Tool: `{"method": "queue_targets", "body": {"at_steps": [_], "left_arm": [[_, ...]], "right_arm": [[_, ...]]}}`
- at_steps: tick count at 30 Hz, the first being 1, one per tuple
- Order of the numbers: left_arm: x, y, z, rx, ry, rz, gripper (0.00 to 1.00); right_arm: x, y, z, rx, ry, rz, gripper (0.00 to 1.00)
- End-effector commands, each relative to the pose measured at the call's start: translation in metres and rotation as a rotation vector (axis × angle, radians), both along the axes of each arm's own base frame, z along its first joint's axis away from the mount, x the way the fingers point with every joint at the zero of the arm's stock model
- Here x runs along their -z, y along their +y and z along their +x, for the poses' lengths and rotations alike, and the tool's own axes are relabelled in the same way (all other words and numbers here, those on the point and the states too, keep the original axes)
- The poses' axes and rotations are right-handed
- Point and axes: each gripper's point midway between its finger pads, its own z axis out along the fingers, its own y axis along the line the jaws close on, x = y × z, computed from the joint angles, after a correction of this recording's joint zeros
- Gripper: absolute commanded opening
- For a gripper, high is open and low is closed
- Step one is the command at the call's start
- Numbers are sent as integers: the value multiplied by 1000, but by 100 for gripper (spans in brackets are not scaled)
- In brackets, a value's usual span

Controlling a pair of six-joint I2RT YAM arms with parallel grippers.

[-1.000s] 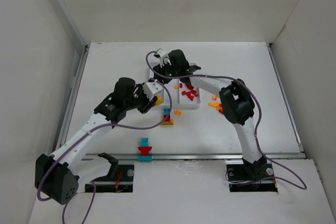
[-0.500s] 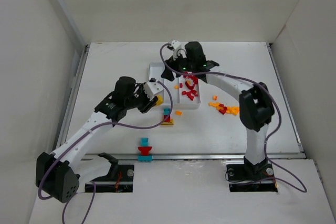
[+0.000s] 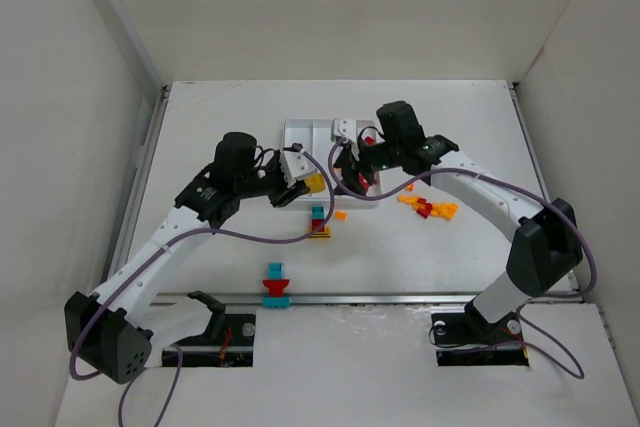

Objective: Sort the legos into containers by color

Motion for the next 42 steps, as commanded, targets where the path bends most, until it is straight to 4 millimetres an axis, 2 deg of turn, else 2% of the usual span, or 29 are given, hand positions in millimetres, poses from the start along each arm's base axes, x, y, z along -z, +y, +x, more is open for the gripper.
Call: {"method": "queue_targets", "body": {"at_steps": [1, 2, 4, 8, 11, 13, 14, 16, 17, 22, 23, 24, 25, 26, 28, 29, 31, 33, 34, 35, 38, 42], "left_arm": [[-27, -16, -10, 107, -52, -39, 0], [-27, -16, -10, 107, -52, -39, 0], [-27, -19, -13, 115, -44, -43, 0], [-39, -25, -17, 126, -52, -63, 0], [-39, -27, -19, 135, -51, -64, 0], [-39, -28, -16, 116, -44, -78, 0], [-40, -28, -15, 103, -42, -84, 0], [-44, -29, -13, 95, -39, -102, 0], [-46, -30, -13, 90, -38, -113, 0], [-53, -34, -14, 96, -45, -127, 0], [-51, -33, -15, 95, -38, -123, 27], [-52, -32, -17, 95, -37, -123, 45], [-50, -31, -17, 99, -40, -114, 58], [-45, -30, -18, 106, -41, -97, 62], [-38, -29, -20, 106, -24, -87, 64], [-34, -28, -21, 106, -16, -83, 62], [-34, -29, -22, 116, -12, -87, 56], [-36, -30, -21, 117, -20, -92, 56], [-38, -31, -21, 112, -18, -101, 57], [-41, -30, -18, 102, -29, -101, 62], [-42, -26, -16, 84, -50, -83, 62], [-28, -20, -18, 89, -45, -33, 62]], "right_arm": [[-21, 9, -19, -87, -33, 83, 74], [-32, 15, -20, -97, -68, 112, 74], [-37, 21, -24, -113, -68, 134, 74], [-39, 31, -31, -148, -51, 145, 74], [-36, 37, -38, -171, -28, 145, 74], [-41, 41, -38, -162, -31, 161, 72], [-42, 42, -38, -154, -15, 167, 59], [-33, 44, -36, -145, 21, 156, 40], [-30, 46, -34, -137, 48, 151, 26], [-28, 48, -32, -133, 60, 150, 6], [-30, 49, -31, -134, 51, 156, 6], [-29, 47, -33, -134, 52, 155, 6], [-35, 47, -33, -135, 36, 166, 5], [-35, 46, -33, -128, 25, 168, 5], [-43, 42, -36, -122, 1, 180, 3], [-38, 41, -37, -121, 11, 173, 3], [-43, 40, -37, -112, -4, 177, 3], [-46, 39, -36, -105, -14, 179, 3], [-42, 38, -35, -93, -11, 170, 3], [-42, 38, -35, -96, -19, 169, 3], [-37, 35, -35, -91, -14, 151, 3], [-39, 34, -38, -103, -22, 155, 3]]}}
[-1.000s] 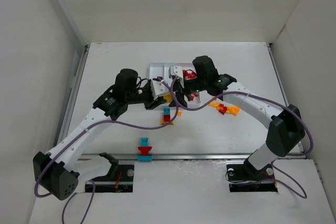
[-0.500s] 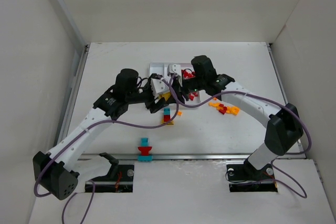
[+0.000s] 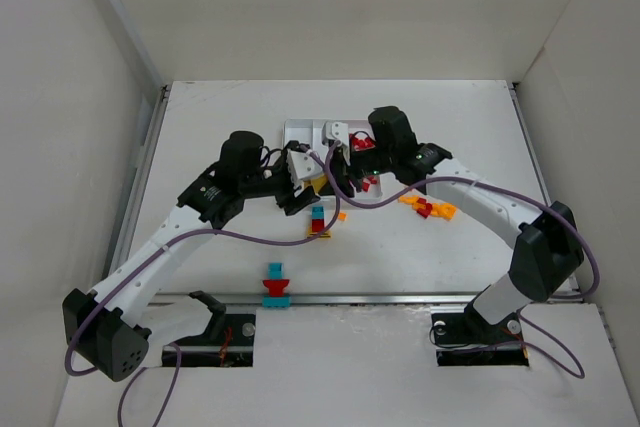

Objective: Sort the legos into containers by color

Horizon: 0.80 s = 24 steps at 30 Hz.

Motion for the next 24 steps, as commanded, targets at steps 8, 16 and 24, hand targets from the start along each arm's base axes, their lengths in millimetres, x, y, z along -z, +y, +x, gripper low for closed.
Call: {"method": "queue_targets", "body": {"at_steps": [8, 16, 24], "left_arm": [[-6, 4, 1, -1, -67, 15, 56], [-15, -1, 6, 2, -90, -13, 52], [-33, -9, -10, 82, -93, -72, 18]], "right_arm": [[-42, 1, -15, -58, -111, 93, 2], [-45, -1, -24, -91, -93, 101, 2], [-41, 0, -21, -83, -88, 92, 2]]}}
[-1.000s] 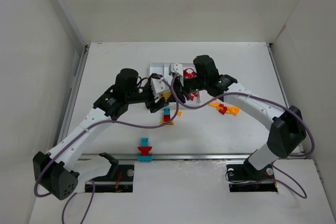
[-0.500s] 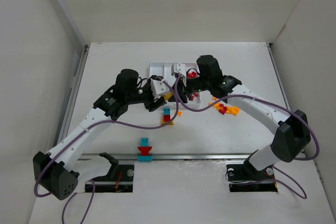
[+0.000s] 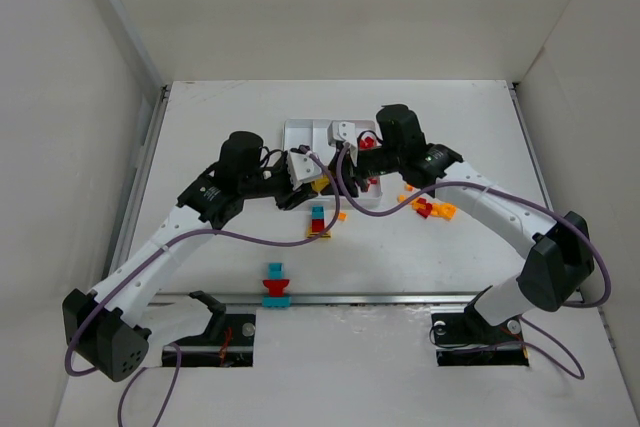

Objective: Sort the legos into containers by color

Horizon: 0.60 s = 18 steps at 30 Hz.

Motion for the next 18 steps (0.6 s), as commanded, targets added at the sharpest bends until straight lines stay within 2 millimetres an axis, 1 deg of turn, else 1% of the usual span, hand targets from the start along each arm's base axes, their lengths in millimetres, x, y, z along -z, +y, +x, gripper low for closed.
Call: {"method": "queue_targets", "body": {"at_steps": [1, 2, 3, 6, 7, 8, 9, 10, 11, 13, 14, 16, 18], "left_arm": [[-31, -9, -8, 63, -74, -78, 10], [-31, -9, -9, 60, -66, -81, 4], [-32, -10, -8, 60, -73, -85, 0], [-32, -9, -6, 50, -76, -81, 0], [-32, -9, -6, 50, -76, -81, 0], [-28, -8, -7, 50, -68, -77, 0], [-28, -8, -7, 50, -68, -77, 0], [-28, -8, -7, 47, -60, -80, 0], [-23, -9, -9, 55, -47, -77, 0], [-21, -7, -11, 55, -46, -76, 0], [-15, -7, -13, 51, -28, -73, 0], [-16, -6, -13, 51, -37, -78, 0], [-13, -6, -12, 43, -39, -75, 0]], "right_arm": [[-16, 7, -12, -52, -30, 44, 2], [-21, 7, -11, -53, -38, 50, 3], [-19, 7, -12, -53, -31, 45, 5], [-19, 7, -12, -53, -31, 45, 12], [-19, 7, -10, -43, -34, 41, 24], [-19, 7, -10, -43, -34, 41, 30], [-17, 6, -11, -43, -27, 36, 38], [-17, 6, -10, -33, -30, 32, 49], [-17, 6, -10, -33, -30, 32, 62], [-18, 5, -10, -33, -22, 26, 74], [-18, 5, -10, -33, -22, 26, 79], [-16, 4, -11, -33, -15, 20, 81], [-24, 2, -14, -33, -32, 34, 82]]}}
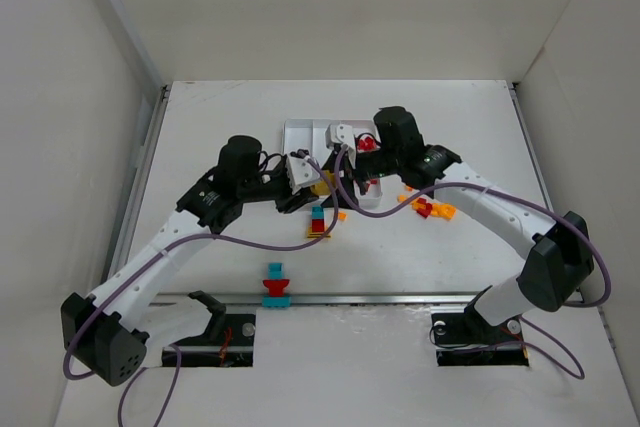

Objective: Sort the legos into containers by color

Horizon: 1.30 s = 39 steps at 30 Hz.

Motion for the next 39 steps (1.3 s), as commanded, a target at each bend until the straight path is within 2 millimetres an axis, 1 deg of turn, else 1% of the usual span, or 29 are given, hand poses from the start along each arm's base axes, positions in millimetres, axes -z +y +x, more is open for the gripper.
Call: {"method": "queue_targets", "body": {"at_steps": [1, 3, 4, 5, 7, 8, 11, 12, 13, 16, 20, 21, 22, 23, 24, 27, 28, 29, 30, 32, 33, 34, 35, 36, 37, 38, 39], "left_arm": [[-9, -4, -6, 25, -34, -45, 0], [-9, -4, -6, 25, -34, -45, 0], [-5, -3, -6, 25, -26, -41, 0], [-5, -3, -6, 25, -26, -40, 0], [-5, -3, -6, 25, -26, -40, 0], [-5, -3, -6, 25, -26, -40, 0], [-1, -3, -7, 25, -18, -36, 0], [-1, -3, -7, 25, -18, -36, 0], [-1, -3, -7, 25, -18, -36, 0], [-1, -3, -7, 25, -18, -36, 0], [-1, -3, -7, 25, -18, -36, 0], [-1, -3, -7, 25, -18, -36, 0], [-1, -3, -7, 25, -18, -36, 0], [-1, -3, -7, 25, -18, -36, 0], [-1, -3, -7, 25, -18, -36, 0], [-1, -3, -7, 25, -18, -36, 0], [-1, -3, -7, 25, -18, -36, 0], [-1, -3, -7, 25, -18, -36, 0], [3, -2, -8, 25, -10, -31, 0], [3, -2, -7, 13, -4, -30, 0], [9, 0, -9, 13, 11, -20, 0], [10, 0, -8, -1, 18, -20, 0], [15, 2, -7, -12, 25, -8, 0], [24, 4, -8, -27, 54, -1, 0], [28, 5, -8, -40, 69, 4, 0], [30, 7, -10, -63, 94, -2, 0], [37, 10, -8, -93, 105, 4, 0]], "right_arm": [[-28, 1, -7, -22, -54, 50, 82], [-39, -2, -10, -22, -76, 67, 82], [-40, -2, -10, -22, -83, 73, 82], [-44, -3, -11, -22, -92, 79, 82], [-44, -3, -12, -20, -83, 79, 82], [-50, -2, -10, -20, -98, 91, 82], [-50, -2, -11, -17, -88, 91, 82], [-56, -1, -10, -14, -92, 103, 82], [-56, -1, -10, -14, -92, 103, 82], [-57, 0, -12, -21, -80, 106, 77], [-59, 6, -9, -33, -64, 116, 64], [-60, 6, -10, -42, -62, 119, 57], [-60, 6, -10, -42, -62, 119, 53], [-64, 6, -10, -42, -70, 125, 50], [-61, 7, -8, -39, -54, 119, 44], [-61, 7, -8, -39, -54, 119, 35], [-61, 7, -8, -39, -54, 119, 29], [-61, 7, -8, -39, -54, 119, 26], [-61, 7, -8, -39, -54, 119, 23], [-57, 9, -7, -39, -47, 114, 11], [-64, 8, -2, -31, -68, 129, 5], [-67, 6, 4, -7, -71, 136, 1], [-74, 6, 7, 29, -52, 149, 0], [-80, 2, 19, 84, -59, 160, 0], [-82, -3, 41, 200, -75, 156, 0], [-82, -5, 63, 297, -34, 154, 0], [-75, -6, 78, 369, -16, 138, 0]]}}
